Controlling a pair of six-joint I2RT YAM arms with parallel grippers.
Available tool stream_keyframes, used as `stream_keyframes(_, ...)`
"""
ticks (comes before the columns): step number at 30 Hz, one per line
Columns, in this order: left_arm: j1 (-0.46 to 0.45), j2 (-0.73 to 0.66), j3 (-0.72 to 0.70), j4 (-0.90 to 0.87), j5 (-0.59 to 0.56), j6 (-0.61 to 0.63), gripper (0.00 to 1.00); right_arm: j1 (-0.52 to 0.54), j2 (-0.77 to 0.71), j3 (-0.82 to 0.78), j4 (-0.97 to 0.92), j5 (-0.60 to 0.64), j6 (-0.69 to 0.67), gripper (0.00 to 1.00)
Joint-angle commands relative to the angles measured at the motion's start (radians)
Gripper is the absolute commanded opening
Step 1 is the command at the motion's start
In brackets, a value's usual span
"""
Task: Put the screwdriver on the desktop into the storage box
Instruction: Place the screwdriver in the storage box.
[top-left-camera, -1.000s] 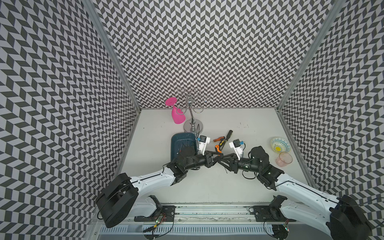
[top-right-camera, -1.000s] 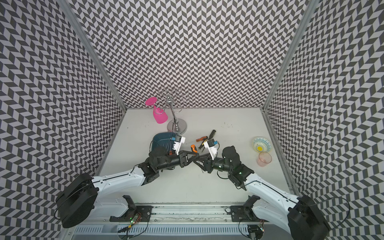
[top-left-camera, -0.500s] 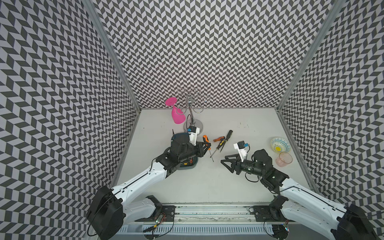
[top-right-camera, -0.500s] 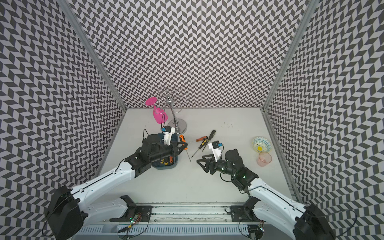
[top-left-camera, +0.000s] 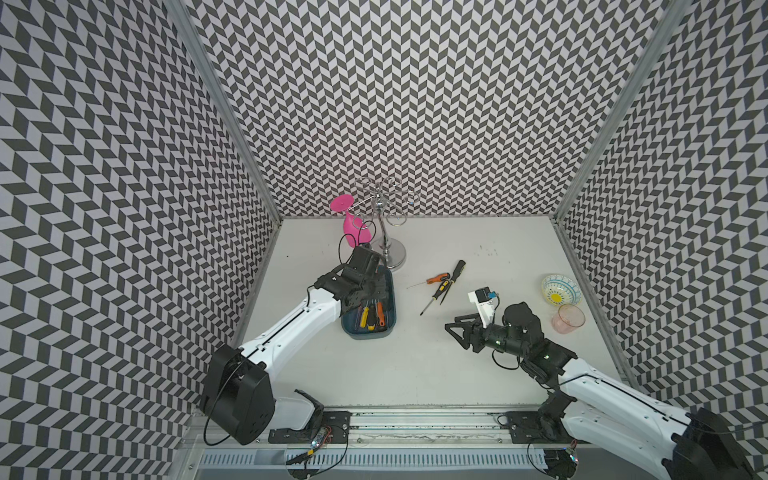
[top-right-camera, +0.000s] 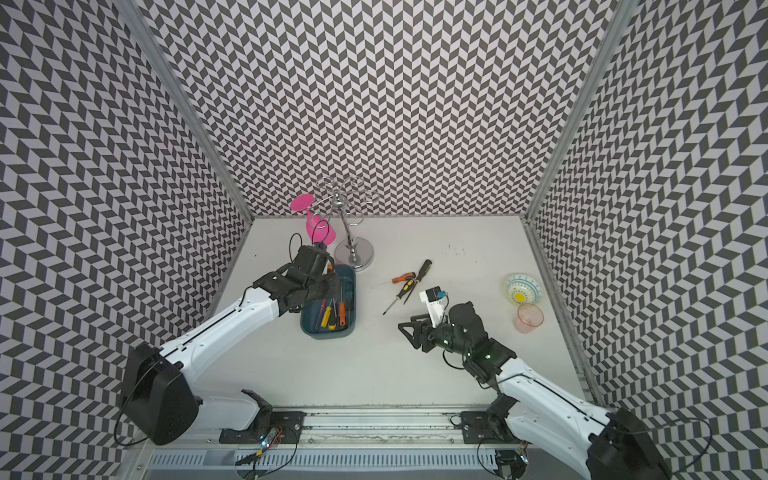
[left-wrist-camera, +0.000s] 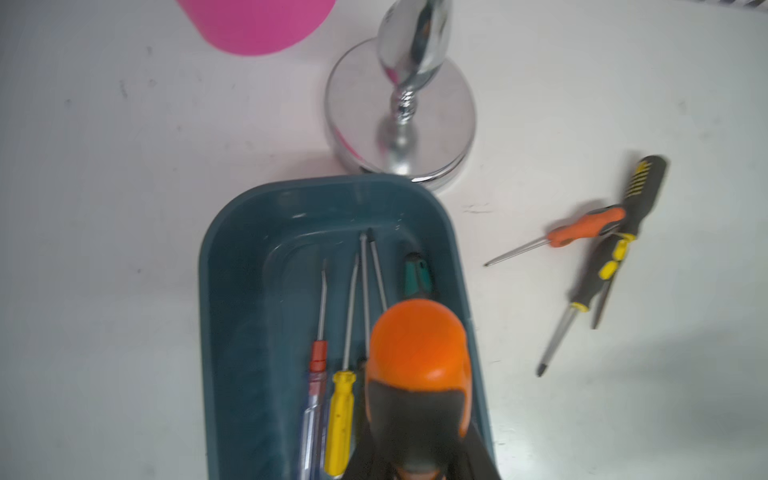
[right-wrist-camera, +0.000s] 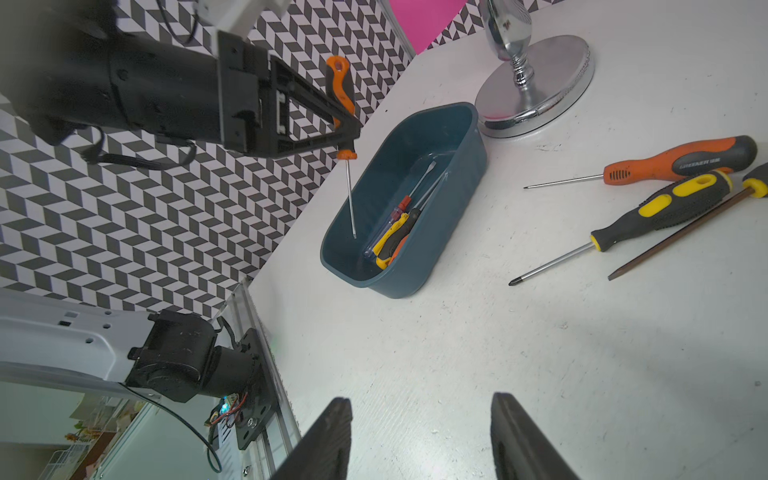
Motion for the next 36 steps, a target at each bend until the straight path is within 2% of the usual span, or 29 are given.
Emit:
stream_keyframes(1, 0.010, 0.036, 0.032, -0.098, -0.142, 0.018, 0.00, -0.001, -0.029, -0.009, 0.008, 0.018, -0.009, 0.57)
stream_keyframes(9, 0.020, 0.185, 0.080, -0.149, -0.264, 0.021, 0.00, -0.001, -0.054, -0.025, 0.007, 0.016, -0.003, 0.57)
stream_keyframes(18, 0.037, 0.297, 0.105, -0.159, -0.313, 0.020, 0.03, -0.003, -0.071, -0.033, 0.002, 0.026, 0.000, 0.57)
stream_keyframes(29, 0.056, 0.399, 0.116, -0.134, -0.287, 0.037, 0.16, -0.002, -0.071, -0.033, 0.001, 0.032, 0.003, 0.57)
stream_keyframes(33, 0.061, 0.418, 0.126, -0.133, -0.281, 0.036, 0.22, -0.002, -0.073, -0.035, 0.001, 0.037, 0.002, 0.57)
stream_keyframes(36, 0.061, 0.418, 0.132, -0.134, -0.279, 0.034, 0.31, -0.002, -0.070, -0.037, 0.005, 0.038, 0.003, 0.57)
